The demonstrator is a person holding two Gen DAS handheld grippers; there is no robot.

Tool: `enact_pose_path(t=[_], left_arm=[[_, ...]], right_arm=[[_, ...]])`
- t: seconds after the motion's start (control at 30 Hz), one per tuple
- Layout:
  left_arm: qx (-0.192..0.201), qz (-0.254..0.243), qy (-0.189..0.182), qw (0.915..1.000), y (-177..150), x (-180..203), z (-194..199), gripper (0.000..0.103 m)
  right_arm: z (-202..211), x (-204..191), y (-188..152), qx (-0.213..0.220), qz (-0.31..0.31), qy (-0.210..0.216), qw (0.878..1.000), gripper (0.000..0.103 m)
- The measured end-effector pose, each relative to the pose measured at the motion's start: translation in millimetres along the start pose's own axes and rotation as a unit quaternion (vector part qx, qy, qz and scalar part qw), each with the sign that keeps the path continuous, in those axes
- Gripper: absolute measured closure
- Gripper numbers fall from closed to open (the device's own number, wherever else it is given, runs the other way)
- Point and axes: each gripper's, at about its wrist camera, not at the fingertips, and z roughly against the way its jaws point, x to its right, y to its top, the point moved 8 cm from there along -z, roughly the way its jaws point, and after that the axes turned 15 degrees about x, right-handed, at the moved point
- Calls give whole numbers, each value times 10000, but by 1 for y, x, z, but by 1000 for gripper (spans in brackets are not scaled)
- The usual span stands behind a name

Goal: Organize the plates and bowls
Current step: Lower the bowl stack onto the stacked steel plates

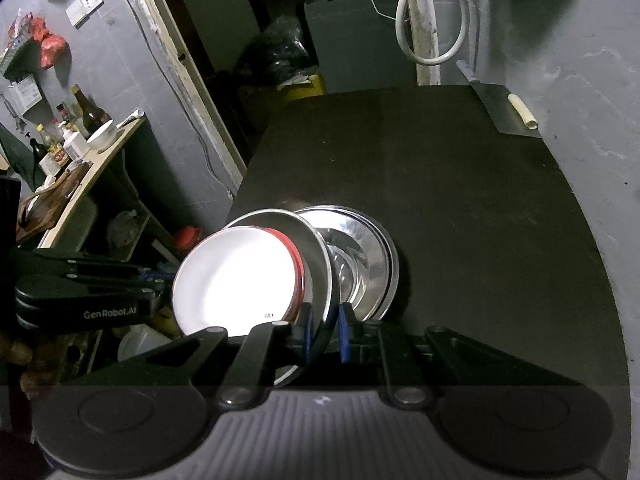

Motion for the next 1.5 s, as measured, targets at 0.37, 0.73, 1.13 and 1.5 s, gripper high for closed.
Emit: enact_pose_path(t=[0.37,0.73,1.13,1.5], left_arm=[[-203,28,141,9997,9,-13,-27,97],[-345,-81,235,9991,24,-19,-57,97],[-491,-84,365,9981,24,-27,-70,98],[-466,-33,433,9980,24,-28,-73,98]], right_arm=[[-36,11,11,-155,-90,58,9998,88],[-66,30,13,-245,-305,48,9992,88],[-79,33,9,-352,-359,55,9987,88],[-81,30,8,-359,-365,37,9987,88]])
